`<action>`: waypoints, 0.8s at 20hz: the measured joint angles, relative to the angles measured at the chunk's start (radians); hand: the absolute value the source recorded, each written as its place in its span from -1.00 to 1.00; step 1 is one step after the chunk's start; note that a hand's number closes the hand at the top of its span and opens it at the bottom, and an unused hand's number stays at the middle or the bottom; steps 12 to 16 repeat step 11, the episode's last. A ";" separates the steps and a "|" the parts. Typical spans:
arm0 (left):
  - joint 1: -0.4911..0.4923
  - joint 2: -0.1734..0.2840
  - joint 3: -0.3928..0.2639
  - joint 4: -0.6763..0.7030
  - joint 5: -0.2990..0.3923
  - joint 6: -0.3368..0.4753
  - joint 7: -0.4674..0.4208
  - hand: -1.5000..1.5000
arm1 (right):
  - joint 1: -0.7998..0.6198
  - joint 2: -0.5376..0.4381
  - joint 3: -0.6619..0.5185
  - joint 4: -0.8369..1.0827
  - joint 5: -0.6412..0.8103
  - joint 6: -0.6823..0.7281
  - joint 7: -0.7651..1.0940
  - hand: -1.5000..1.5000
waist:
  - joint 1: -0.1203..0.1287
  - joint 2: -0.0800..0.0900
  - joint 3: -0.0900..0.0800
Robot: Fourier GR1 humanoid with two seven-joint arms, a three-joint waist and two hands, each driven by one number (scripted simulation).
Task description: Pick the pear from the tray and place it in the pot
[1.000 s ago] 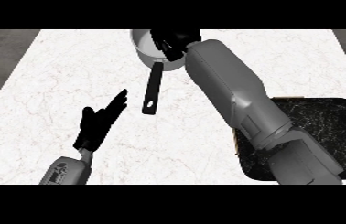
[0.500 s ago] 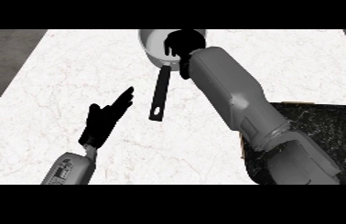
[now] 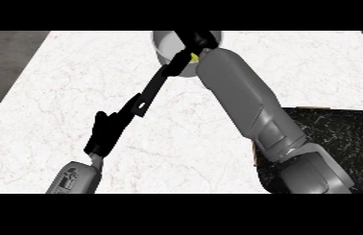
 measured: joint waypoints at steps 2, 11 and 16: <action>-0.001 0.006 0.009 0.005 0.004 -0.004 -0.003 0.00 | -0.003 0.000 -0.056 -0.010 -0.062 -0.058 -0.009 -1.00 | -0.006 0.000 0.000; 0.043 0.012 0.029 -0.008 0.003 0.005 -0.021 0.00 | -0.031 -0.032 -0.264 0.015 -0.234 -0.188 -0.115 -1.00 | -0.049 -0.006 -0.001; 0.043 0.012 0.029 -0.008 0.003 0.005 -0.021 0.00 | -0.031 -0.032 -0.264 0.015 -0.234 -0.188 -0.115 -1.00 | -0.049 -0.006 -0.001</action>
